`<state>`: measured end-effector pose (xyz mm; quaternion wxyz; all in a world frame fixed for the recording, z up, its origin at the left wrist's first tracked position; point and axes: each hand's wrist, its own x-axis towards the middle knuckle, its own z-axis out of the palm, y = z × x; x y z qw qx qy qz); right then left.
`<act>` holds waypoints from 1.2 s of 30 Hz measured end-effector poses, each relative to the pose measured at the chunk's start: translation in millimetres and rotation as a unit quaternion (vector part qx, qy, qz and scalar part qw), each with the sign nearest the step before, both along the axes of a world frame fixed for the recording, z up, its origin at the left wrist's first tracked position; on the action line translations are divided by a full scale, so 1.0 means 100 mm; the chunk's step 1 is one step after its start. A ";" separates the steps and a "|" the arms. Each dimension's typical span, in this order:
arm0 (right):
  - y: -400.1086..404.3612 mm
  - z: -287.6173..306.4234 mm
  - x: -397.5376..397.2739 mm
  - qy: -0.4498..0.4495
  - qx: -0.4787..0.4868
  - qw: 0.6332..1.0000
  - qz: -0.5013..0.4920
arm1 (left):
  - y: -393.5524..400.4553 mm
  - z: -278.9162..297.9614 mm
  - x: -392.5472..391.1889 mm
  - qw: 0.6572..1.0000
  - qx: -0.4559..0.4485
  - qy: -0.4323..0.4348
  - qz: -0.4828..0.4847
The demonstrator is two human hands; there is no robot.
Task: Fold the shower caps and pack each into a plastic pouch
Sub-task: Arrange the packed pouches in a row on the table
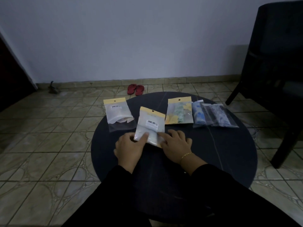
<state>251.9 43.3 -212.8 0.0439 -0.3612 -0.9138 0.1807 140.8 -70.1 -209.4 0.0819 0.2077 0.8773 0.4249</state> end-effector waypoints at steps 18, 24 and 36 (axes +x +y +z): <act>0.73 0.03 -0.05 -0.038 0.122 0.991 -0.046 | 1.48 -0.10 -0.32 0.903 -0.085 0.279 -0.315; 0.68 0.04 -0.05 -0.018 0.122 0.991 -0.048 | 1.39 -0.14 -0.28 0.884 -0.159 0.290 -0.331; -0.07 0.01 -0.13 0.058 0.142 0.987 0.050 | 0.15 -0.22 -0.64 0.926 -0.248 0.267 -0.096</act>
